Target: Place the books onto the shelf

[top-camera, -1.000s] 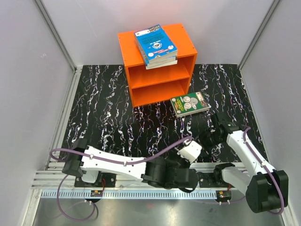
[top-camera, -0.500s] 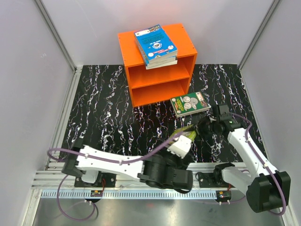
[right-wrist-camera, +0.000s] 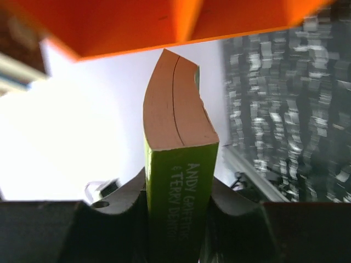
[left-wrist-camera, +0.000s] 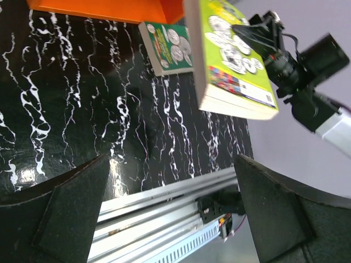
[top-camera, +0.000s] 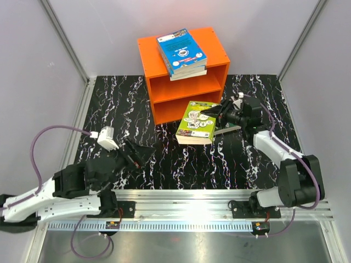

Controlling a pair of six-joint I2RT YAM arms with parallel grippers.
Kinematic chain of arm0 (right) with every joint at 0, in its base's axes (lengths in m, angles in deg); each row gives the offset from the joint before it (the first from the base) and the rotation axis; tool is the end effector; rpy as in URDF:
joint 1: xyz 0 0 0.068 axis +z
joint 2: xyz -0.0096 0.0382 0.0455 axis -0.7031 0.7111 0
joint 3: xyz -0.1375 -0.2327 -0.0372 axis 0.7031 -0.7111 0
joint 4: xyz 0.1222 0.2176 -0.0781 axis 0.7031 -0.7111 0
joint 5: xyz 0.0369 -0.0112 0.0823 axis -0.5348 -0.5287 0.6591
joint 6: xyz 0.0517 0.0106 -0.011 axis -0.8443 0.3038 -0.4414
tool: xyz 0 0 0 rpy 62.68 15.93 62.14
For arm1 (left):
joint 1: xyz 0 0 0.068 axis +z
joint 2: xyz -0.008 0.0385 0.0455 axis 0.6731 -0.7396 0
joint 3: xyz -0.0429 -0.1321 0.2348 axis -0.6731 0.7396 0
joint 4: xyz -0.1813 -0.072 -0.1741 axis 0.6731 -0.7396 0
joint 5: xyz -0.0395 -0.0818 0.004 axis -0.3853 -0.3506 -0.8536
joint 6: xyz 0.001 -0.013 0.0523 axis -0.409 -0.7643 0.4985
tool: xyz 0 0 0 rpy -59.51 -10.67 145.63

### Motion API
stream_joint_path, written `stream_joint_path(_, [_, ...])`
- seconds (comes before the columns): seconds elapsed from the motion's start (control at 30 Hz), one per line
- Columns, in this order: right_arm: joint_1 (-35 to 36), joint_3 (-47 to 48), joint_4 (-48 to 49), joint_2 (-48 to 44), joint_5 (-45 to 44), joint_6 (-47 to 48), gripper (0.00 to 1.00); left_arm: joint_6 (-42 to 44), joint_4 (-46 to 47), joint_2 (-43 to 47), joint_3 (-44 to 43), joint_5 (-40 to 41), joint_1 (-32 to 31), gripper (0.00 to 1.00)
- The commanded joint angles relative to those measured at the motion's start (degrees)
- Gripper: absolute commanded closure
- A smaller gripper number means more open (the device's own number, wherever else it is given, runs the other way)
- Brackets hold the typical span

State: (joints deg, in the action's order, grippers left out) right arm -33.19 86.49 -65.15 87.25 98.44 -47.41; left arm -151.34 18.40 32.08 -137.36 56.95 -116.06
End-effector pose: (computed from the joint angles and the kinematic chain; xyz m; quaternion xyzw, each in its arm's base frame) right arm 0.2931 0.0850 0.2621 0.2136 0.7482 0.6011 0.1826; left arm 0.0491 -0.0870 0.3456 -0.1177 0.7993 -0.3754 0.4542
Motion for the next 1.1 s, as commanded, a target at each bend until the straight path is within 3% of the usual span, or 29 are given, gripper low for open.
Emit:
stream_joint_path(0.0, [2.57, -0.01, 34.52, 2.31, 8.96, -12.86, 1.00, -0.80, 6.04, -2.06, 1.44, -10.71, 6.06, 0.01])
stream_joint_path(0.1, [4.59, 0.43, 40.72, 3.99, 10.55, -18.32, 1.00, -0.43, 9.90, -5.57, 1.61, -16.17, 9.32, 0.01])
stream_joint_path(0.23, [7.14, 0.17, 40.39, 2.59, 10.90, -18.94, 1.00, -2.28, 20.95, -6.90, 4.68, -19.70, 12.49, 0.01])
stream_joint_path(0.5, [7.94, -4.05, 38.29, -0.05, 11.96, -18.24, 1.00, -4.30, 26.79, -4.88, 6.45, -24.63, 20.40, 0.01])
stream_joint_path(0.67, [8.03, -5.19, 36.61, -0.76, 11.69, -16.57, 1.00, -3.42, 26.08, -6.01, 3.02, -24.71, 20.58, 0.01])
stream_joint_path(0.93, [11.80, -3.61, 39.42, -0.58, 11.61, -19.20, 1.00, -3.51, 37.85, -16.99, 3.55, -33.76, 20.58, 0.01])
stream_joint_path(1.07, [14.35, -5.01, 48.35, 0.12, 9.68, -24.20, 1.00, -3.16, 41.46, -23.67, 2.58, -37.36, 20.58, 0.01])
